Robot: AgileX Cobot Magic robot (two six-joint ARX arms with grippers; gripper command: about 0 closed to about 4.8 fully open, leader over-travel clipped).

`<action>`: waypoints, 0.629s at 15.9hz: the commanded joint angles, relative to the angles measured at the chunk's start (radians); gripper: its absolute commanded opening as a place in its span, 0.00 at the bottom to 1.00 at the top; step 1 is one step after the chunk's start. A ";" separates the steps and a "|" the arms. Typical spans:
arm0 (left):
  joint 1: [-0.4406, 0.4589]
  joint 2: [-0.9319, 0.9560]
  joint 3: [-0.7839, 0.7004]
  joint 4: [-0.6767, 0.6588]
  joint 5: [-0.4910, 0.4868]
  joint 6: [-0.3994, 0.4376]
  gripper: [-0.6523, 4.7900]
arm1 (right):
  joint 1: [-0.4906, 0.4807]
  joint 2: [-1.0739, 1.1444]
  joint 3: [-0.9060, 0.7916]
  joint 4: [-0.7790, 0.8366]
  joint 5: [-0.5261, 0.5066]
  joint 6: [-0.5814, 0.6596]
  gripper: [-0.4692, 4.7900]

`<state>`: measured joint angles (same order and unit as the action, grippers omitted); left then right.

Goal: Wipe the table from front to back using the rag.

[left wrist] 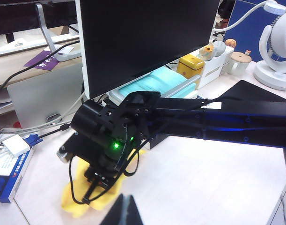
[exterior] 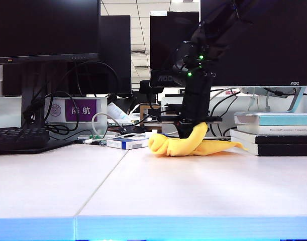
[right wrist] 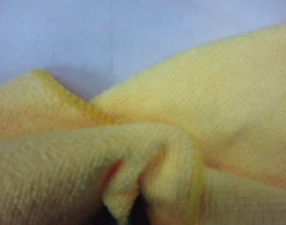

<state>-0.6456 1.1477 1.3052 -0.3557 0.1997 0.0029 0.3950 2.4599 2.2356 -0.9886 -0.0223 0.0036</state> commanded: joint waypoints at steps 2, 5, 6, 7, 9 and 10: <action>-0.002 -0.001 0.005 0.012 0.006 -0.003 0.11 | 0.056 0.027 -0.027 -0.248 -0.006 -0.001 0.08; -0.002 -0.001 0.005 0.012 0.006 -0.003 0.11 | 0.060 0.026 -0.027 -0.322 -0.006 -0.004 0.08; -0.002 -0.001 0.005 0.013 0.006 -0.003 0.11 | 0.067 0.018 -0.027 -0.365 0.002 -0.003 0.08; -0.002 -0.001 0.005 0.013 0.006 -0.003 0.11 | 0.073 0.002 -0.027 -0.394 0.002 -0.004 0.08; -0.002 -0.001 0.005 0.013 0.006 -0.003 0.11 | 0.074 -0.010 -0.028 -0.395 0.001 -0.003 0.08; -0.002 -0.001 0.005 0.013 0.006 -0.003 0.11 | 0.074 -0.018 -0.028 -0.396 0.001 -0.003 0.08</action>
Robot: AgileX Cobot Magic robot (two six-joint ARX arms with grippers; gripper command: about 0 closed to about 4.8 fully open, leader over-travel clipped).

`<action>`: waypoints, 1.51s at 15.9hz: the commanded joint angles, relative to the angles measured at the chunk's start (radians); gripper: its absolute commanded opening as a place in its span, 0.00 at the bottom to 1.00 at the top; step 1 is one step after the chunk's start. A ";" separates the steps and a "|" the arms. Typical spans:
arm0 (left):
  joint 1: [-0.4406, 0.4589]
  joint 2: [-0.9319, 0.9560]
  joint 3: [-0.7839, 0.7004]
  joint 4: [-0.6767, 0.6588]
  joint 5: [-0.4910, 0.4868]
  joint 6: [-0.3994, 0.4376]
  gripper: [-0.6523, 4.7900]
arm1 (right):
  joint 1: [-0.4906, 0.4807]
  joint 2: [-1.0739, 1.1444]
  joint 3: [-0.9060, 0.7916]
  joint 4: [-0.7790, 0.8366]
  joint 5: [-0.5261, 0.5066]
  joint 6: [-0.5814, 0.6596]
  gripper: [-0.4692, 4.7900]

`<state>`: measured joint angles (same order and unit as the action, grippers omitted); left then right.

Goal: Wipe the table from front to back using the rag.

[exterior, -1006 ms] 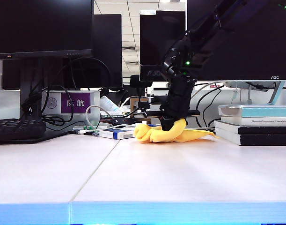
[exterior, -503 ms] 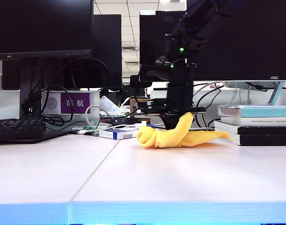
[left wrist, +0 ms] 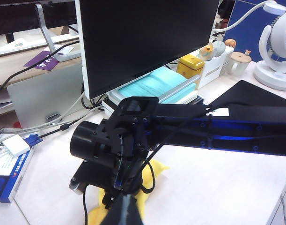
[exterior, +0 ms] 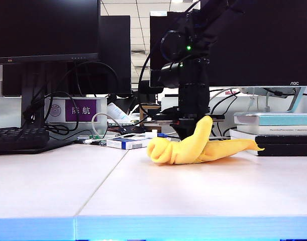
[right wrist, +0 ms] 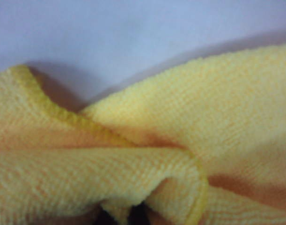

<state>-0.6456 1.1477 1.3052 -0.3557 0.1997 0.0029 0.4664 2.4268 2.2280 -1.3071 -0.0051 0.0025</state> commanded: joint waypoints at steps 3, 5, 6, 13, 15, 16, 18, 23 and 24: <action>-0.002 -0.001 0.005 0.013 0.006 -0.003 0.11 | 0.017 0.001 -0.021 -0.079 -0.016 -0.002 0.08; -0.002 -0.002 0.005 0.013 0.006 -0.003 0.11 | 0.040 -0.006 -0.023 -0.079 -0.016 -0.002 0.08; -0.002 -0.002 0.005 0.013 0.006 -0.003 0.11 | 0.056 -0.006 -0.023 -0.077 -0.014 -0.003 0.08; -0.002 -0.002 0.005 -0.018 0.006 -0.003 0.11 | 0.045 -0.006 -0.023 0.115 0.003 -0.055 0.08; -0.002 -0.002 0.005 -0.021 0.006 -0.003 0.11 | 0.040 -0.006 -0.027 0.106 0.002 -0.057 0.08; -0.002 -0.002 0.005 -0.021 0.007 -0.003 0.11 | 0.039 -0.013 -0.048 0.114 0.002 -0.056 0.08; -0.002 -0.002 0.005 -0.019 0.006 -0.003 0.11 | 0.034 -0.173 -0.402 0.286 -0.014 -0.048 0.08; -0.002 -0.002 0.005 -0.010 0.008 -0.004 0.11 | 0.034 -0.470 -0.967 0.534 -0.062 0.022 0.08; -0.002 -0.002 0.005 -0.013 0.012 -0.005 0.11 | 0.034 -0.501 -1.020 0.549 -0.065 0.024 0.08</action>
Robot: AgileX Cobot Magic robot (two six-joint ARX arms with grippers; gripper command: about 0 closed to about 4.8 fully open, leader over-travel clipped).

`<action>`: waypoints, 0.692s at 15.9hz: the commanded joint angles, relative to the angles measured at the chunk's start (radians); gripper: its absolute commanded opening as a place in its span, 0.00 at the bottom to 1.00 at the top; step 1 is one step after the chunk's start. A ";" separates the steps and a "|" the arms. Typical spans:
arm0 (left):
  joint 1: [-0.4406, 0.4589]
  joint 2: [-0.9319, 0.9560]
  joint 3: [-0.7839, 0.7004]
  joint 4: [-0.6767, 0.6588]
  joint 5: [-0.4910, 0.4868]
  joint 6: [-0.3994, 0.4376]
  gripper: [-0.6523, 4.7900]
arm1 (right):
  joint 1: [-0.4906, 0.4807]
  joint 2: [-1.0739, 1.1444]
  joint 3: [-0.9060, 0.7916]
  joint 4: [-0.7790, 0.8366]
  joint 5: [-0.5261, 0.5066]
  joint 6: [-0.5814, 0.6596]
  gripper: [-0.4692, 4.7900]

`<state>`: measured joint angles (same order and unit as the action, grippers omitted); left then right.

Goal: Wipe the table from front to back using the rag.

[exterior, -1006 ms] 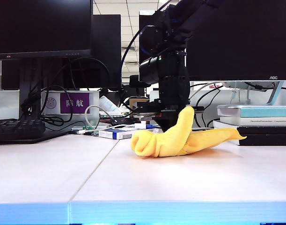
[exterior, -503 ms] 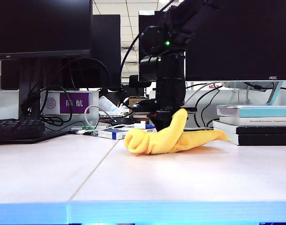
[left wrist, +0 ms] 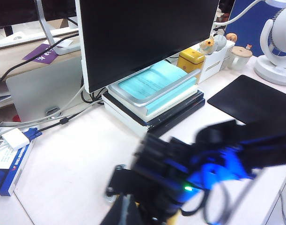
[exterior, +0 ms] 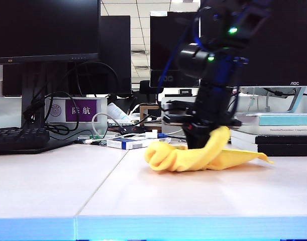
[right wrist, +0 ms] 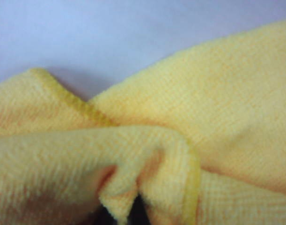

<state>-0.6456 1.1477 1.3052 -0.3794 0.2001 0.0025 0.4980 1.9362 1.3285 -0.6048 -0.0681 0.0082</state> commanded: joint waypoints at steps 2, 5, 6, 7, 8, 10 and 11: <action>-0.002 -0.002 0.005 0.002 0.025 -0.017 0.11 | 0.009 -0.098 -0.240 -0.108 -0.003 0.030 0.08; -0.002 -0.002 0.005 -0.001 0.025 -0.017 0.11 | 0.106 -0.285 -0.406 -0.109 -0.043 0.098 0.08; -0.002 -0.002 0.005 -0.001 0.025 -0.017 0.11 | 0.204 -0.292 -0.406 -0.132 -0.043 0.137 0.08; -0.002 -0.002 0.005 -0.001 0.025 -0.017 0.11 | 0.285 -0.292 -0.406 -0.171 -0.042 0.159 0.08; -0.002 -0.002 0.005 0.000 0.025 -0.017 0.11 | 0.298 -0.294 -0.406 -0.183 -0.042 0.169 0.08; -0.002 -0.001 0.005 -0.001 0.025 -0.017 0.11 | 0.301 -0.303 -0.406 -0.176 -0.038 0.184 0.08; -0.002 -0.001 0.005 -0.001 0.025 -0.017 0.11 | 0.299 -0.315 -0.406 -0.170 -0.035 0.203 0.08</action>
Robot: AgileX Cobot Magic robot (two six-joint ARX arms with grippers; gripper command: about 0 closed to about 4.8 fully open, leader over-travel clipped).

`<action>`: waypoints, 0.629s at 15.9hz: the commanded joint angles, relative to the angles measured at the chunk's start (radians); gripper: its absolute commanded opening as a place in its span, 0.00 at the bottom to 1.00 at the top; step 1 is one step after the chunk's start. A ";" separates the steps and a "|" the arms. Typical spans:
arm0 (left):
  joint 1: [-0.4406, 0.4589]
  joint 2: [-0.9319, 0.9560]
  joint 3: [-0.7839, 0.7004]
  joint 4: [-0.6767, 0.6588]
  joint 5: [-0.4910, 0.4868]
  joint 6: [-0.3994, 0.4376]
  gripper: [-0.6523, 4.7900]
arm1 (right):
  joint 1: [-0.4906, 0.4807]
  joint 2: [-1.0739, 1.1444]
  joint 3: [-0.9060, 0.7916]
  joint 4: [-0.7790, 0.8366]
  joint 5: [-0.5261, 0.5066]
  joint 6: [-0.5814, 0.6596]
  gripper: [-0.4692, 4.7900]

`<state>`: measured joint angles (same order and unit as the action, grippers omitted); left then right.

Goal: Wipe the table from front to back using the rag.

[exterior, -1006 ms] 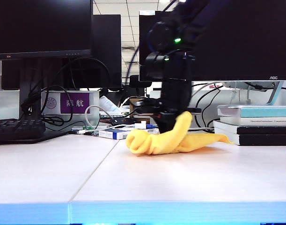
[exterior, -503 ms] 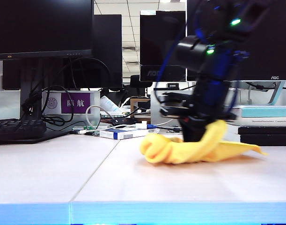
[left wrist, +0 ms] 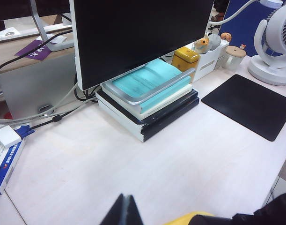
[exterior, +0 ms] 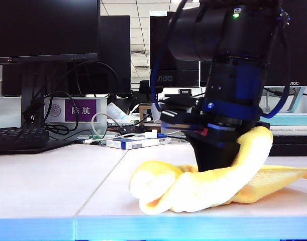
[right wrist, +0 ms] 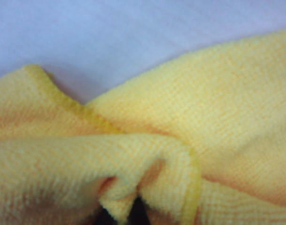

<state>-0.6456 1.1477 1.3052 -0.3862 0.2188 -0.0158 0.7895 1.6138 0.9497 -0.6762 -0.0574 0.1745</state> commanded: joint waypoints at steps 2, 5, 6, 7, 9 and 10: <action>-0.002 0.003 0.004 0.005 0.007 0.021 0.11 | 0.007 -0.020 -0.027 -0.081 -0.046 0.037 0.08; -0.001 0.038 0.001 -0.027 0.033 0.028 0.11 | -0.005 -0.048 -0.019 -0.028 0.003 0.035 0.08; -0.001 0.050 0.001 -0.047 0.042 0.028 0.11 | -0.023 -0.049 -0.009 -0.021 -0.005 0.035 0.08; -0.001 0.061 0.001 -0.063 0.057 0.031 0.11 | -0.037 -0.049 -0.005 -0.022 -0.030 0.035 0.08; -0.001 0.076 -0.002 -0.095 0.059 0.062 0.11 | -0.067 -0.050 0.004 -0.037 -0.082 0.035 0.48; -0.001 0.081 -0.006 -0.112 0.058 0.116 0.11 | -0.075 -0.053 0.012 -0.045 -0.100 0.034 0.48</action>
<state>-0.6453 1.2293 1.3022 -0.4812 0.2699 0.0380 0.7227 1.5684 0.9501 -0.7086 -0.1394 0.2081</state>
